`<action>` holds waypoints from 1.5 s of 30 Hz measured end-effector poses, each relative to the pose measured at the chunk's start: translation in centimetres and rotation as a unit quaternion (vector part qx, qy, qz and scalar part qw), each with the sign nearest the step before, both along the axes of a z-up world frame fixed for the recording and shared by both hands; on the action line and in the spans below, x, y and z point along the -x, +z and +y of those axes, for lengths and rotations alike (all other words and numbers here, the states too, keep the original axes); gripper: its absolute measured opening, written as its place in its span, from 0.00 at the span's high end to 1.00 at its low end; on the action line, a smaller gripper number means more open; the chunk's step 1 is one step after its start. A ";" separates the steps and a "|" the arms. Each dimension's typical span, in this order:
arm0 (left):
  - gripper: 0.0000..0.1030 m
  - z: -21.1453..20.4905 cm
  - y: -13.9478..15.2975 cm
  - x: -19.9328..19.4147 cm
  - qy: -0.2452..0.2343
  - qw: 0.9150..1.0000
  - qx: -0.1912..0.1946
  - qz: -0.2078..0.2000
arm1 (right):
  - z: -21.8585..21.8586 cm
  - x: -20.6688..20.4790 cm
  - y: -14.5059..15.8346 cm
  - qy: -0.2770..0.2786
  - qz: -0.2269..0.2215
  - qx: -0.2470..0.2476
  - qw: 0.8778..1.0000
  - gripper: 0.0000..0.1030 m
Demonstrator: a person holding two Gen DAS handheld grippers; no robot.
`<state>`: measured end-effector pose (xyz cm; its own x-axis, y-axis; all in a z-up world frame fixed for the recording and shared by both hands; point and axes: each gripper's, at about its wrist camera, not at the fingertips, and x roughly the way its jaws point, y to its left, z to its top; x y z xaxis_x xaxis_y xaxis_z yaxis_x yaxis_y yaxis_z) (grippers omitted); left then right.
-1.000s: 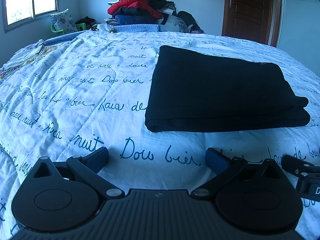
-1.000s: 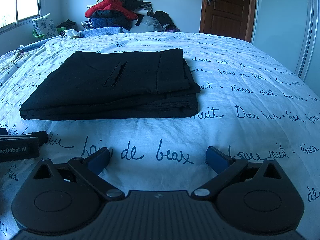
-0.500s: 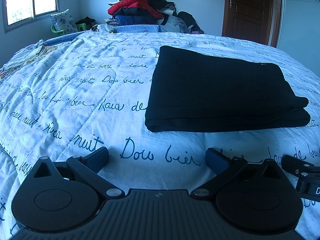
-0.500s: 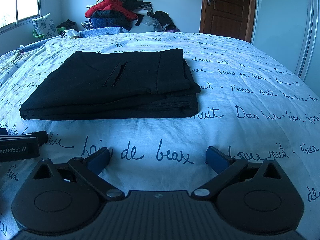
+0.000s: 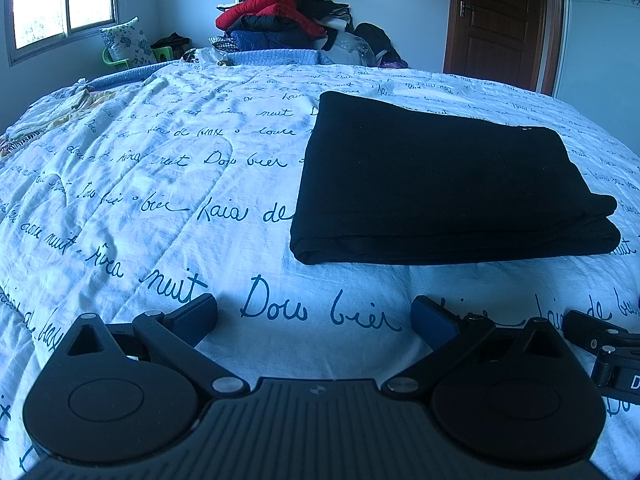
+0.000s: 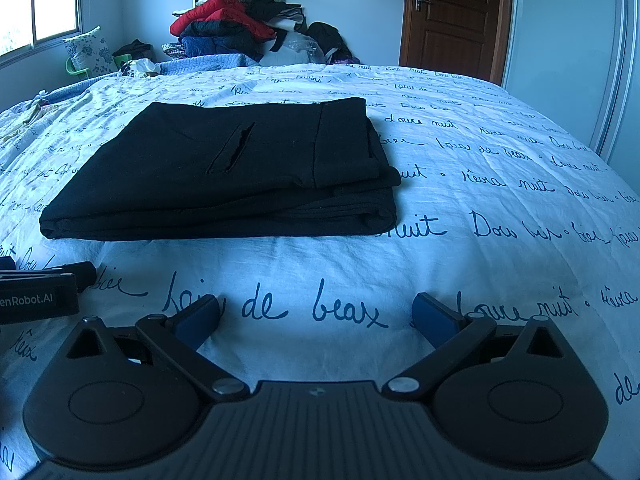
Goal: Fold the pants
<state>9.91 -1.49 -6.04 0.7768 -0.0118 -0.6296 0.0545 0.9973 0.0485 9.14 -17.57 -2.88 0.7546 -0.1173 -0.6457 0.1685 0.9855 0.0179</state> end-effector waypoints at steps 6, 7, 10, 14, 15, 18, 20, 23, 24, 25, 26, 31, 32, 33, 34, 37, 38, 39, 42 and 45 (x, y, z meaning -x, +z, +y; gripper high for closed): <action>0.00 0.0 0.0 0.0 0.000 1.000 0.000 0.000 | 0.0 0.0 0.0 0.000 0.000 0.000 1.000 0.00; 0.00 0.0 0.0 0.0 0.000 1.000 0.001 0.000 | 0.0 0.0 0.0 0.000 0.000 0.000 1.000 0.00; 0.00 0.0 0.0 0.0 0.000 1.000 0.001 0.000 | 0.0 0.0 0.0 0.000 0.000 0.000 1.000 0.00; 0.00 0.0 0.0 0.0 0.001 1.000 0.001 0.001 | 0.0 0.0 0.0 0.000 0.000 0.000 1.000 0.00; 0.00 0.0 0.0 0.0 0.001 1.000 0.001 0.001 | 0.0 0.0 0.0 0.000 0.000 0.000 1.000 0.00; 0.00 0.0 0.0 0.0 0.001 1.000 0.001 0.001 | 0.0 0.0 0.0 0.000 0.000 0.000 1.000 0.00; 0.00 0.0 0.0 0.0 0.001 1.000 0.001 0.001 | 0.0 0.0 0.0 0.000 0.000 0.000 1.000 0.00; 0.00 0.0 0.0 0.0 0.001 1.000 0.002 0.001 | 0.0 0.0 0.0 0.000 0.000 0.000 1.000 0.00; 0.00 0.0 0.0 0.0 0.001 1.000 0.001 0.001 | 0.0 0.0 0.0 0.000 0.000 0.000 1.000 0.00; 0.00 0.0 0.0 0.0 0.001 1.000 0.001 0.001 | 0.0 0.0 0.0 0.000 0.000 0.000 1.000 0.00; 0.00 0.0 0.0 0.0 0.001 1.000 0.001 0.001 | 0.0 0.0 0.0 0.000 0.000 0.000 1.000 0.00; 0.00 0.0 0.0 0.0 0.001 1.000 0.002 0.001 | 0.0 0.0 0.0 0.000 0.000 0.000 1.000 0.00; 0.00 -0.1 0.0 0.0 0.001 1.000 0.002 0.001 | 0.0 0.0 0.0 0.000 0.000 0.000 1.000 0.00; 0.00 0.0 0.0 0.0 0.001 1.000 0.002 0.001 | 0.0 0.0 0.0 0.000 0.000 0.001 1.000 0.00; 0.00 0.0 0.0 0.0 0.001 1.000 0.002 0.001 | 0.0 0.0 0.0 0.000 0.000 0.001 1.000 0.00; 0.00 -0.1 0.0 0.0 0.001 1.000 0.002 0.001 | 0.0 0.0 0.0 0.000 0.000 0.001 1.000 0.00; 0.00 0.0 0.0 0.0 0.001 1.000 0.002 0.001 | 0.0 0.0 0.0 0.000 0.000 0.001 1.000 0.00; 0.00 0.0 0.0 0.0 0.001 1.000 0.002 0.001 | 0.0 0.0 0.0 0.000 0.000 0.001 1.000 0.00; 0.00 -0.1 0.0 0.0 0.001 1.000 0.002 0.000 | 0.1 0.0 0.0 0.000 0.001 0.001 1.000 0.00; 0.00 0.1 0.2 0.0 0.000 1.000 0.008 0.001 | 0.1 -0.1 0.1 0.000 0.003 0.003 1.000 0.00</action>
